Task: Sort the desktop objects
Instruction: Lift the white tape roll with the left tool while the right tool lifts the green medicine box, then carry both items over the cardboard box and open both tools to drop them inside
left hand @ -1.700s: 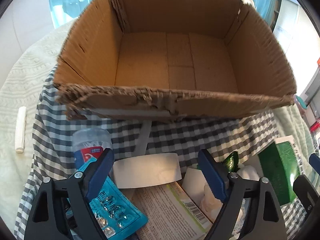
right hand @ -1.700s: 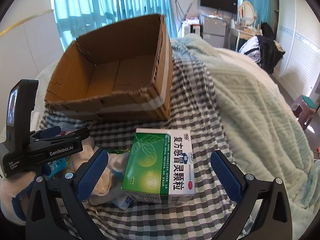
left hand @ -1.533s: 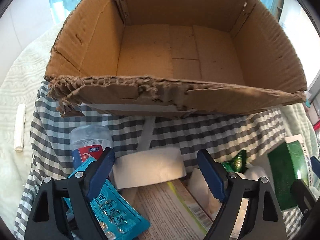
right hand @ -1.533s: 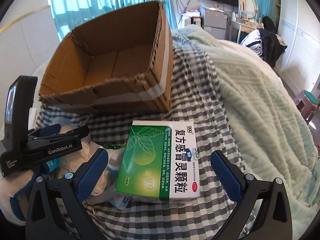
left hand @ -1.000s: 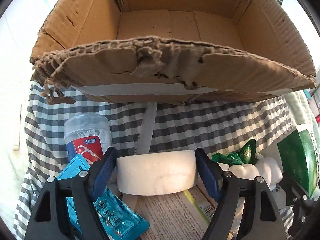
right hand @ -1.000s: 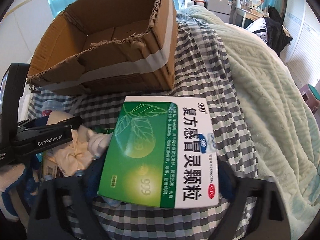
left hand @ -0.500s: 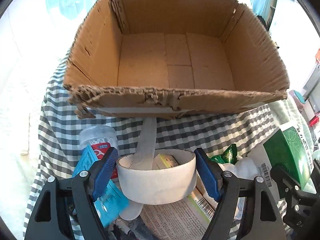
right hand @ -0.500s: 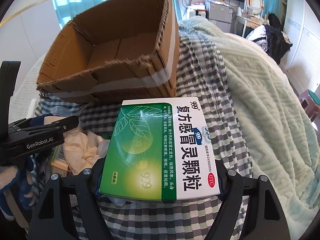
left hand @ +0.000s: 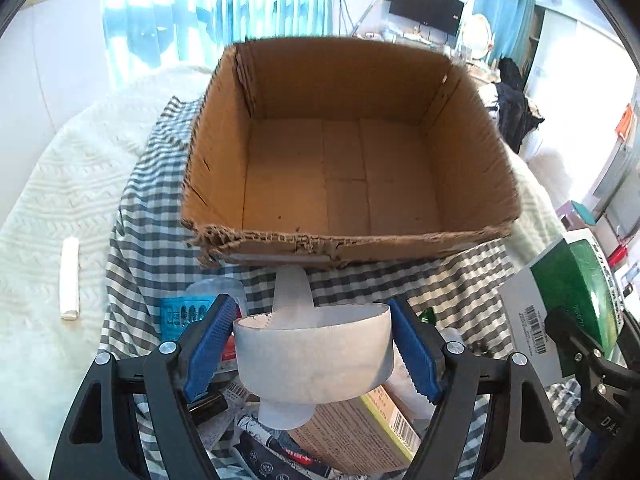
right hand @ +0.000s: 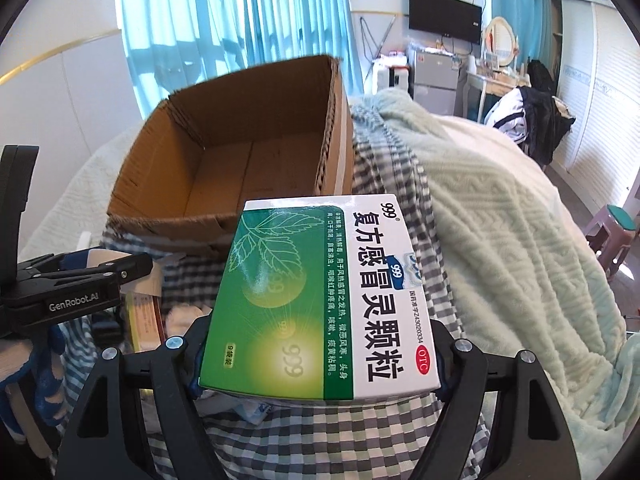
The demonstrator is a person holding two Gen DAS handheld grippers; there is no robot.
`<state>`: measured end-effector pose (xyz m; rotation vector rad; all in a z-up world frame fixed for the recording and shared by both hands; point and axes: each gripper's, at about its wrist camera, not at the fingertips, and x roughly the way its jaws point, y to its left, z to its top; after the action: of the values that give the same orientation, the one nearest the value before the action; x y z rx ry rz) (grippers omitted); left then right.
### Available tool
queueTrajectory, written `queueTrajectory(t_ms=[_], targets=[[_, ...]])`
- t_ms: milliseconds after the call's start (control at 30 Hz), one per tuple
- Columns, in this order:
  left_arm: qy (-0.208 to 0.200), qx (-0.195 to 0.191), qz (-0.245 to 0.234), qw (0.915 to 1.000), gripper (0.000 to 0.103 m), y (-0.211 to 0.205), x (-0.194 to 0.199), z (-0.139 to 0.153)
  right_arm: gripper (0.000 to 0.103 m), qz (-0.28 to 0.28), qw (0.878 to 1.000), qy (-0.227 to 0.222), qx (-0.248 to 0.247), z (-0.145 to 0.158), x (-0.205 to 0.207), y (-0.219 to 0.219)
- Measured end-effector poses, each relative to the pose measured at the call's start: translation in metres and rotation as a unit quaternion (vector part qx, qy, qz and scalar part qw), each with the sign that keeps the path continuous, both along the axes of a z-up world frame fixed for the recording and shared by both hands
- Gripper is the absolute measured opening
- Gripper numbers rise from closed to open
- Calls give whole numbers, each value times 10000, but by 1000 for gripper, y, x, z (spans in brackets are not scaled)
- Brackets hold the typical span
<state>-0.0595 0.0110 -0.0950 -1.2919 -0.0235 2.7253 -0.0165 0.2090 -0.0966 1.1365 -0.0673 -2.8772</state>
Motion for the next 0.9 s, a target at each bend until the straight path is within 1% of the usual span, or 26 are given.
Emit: queueTrajectory(t_ms=[167,433,667,900], targets=[[285,48,-20,9996,79,-1,15,23,78,62,9996,281,-25,19,12,-4],[721,122,-135,9972,79,4,36,58,78,168,9962,851,0,60,38,-12],[1238,98,-193,9921,79,4,63,88,78,120,9922,1235,-85,86,61,-15],[1591,221,-230,9867,79,-2,80,112,78,150,9874,1575,-94,108,79,-26]])
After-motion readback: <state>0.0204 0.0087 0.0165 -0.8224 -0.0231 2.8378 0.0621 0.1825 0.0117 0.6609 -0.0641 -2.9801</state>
